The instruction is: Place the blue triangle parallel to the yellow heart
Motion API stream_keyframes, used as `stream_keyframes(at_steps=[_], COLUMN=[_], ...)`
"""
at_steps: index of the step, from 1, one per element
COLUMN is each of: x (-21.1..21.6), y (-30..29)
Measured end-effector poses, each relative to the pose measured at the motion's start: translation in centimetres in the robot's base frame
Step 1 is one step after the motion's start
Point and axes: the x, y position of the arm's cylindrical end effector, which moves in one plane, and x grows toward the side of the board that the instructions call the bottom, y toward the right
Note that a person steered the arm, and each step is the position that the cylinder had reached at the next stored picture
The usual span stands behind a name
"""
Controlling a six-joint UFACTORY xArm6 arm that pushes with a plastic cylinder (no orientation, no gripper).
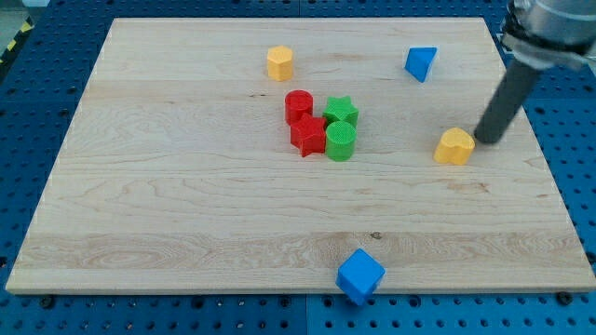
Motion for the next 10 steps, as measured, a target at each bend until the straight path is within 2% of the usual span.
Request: stream_keyframes(at_steps=[1, 2, 4, 5, 6, 7, 10], x=[-5.6, -6.8, -16.0, -20.5, -18.2, -14.6, -13.1], y=[-0.1, -0.1, -0.7, -4.5, -8.0, -6.9, -4.9])
